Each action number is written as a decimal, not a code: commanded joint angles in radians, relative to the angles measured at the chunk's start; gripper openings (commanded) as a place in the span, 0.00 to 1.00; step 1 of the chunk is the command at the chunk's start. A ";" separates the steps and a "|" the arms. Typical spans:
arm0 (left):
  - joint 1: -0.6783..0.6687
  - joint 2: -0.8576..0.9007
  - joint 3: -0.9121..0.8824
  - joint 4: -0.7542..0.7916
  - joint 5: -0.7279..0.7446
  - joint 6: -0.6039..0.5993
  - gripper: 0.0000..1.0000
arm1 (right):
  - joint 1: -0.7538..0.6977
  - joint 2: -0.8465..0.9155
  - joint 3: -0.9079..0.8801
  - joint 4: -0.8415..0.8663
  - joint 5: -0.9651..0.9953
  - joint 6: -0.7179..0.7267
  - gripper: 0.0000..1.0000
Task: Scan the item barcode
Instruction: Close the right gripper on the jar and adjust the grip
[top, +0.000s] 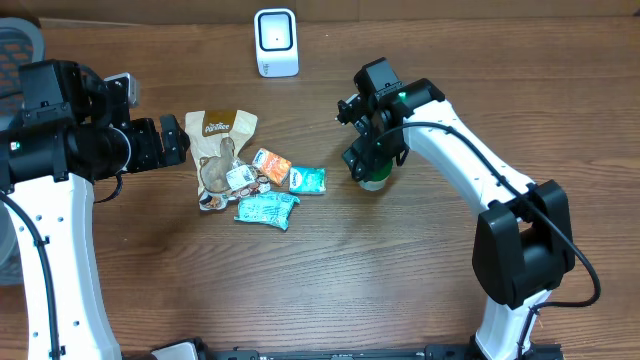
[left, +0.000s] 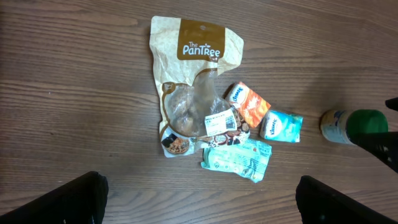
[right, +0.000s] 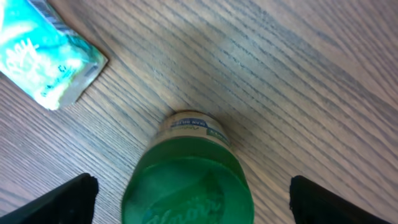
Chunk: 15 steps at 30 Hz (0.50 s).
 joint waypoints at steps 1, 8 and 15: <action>-0.006 0.000 0.004 0.001 0.015 -0.007 1.00 | -0.027 0.023 -0.004 -0.010 -0.069 -0.026 0.88; -0.006 0.000 0.004 0.001 0.015 -0.007 1.00 | -0.028 0.023 -0.004 -0.016 -0.083 0.108 0.66; -0.006 0.000 0.004 0.001 0.015 -0.007 1.00 | -0.028 0.023 -0.004 -0.017 -0.083 0.430 0.42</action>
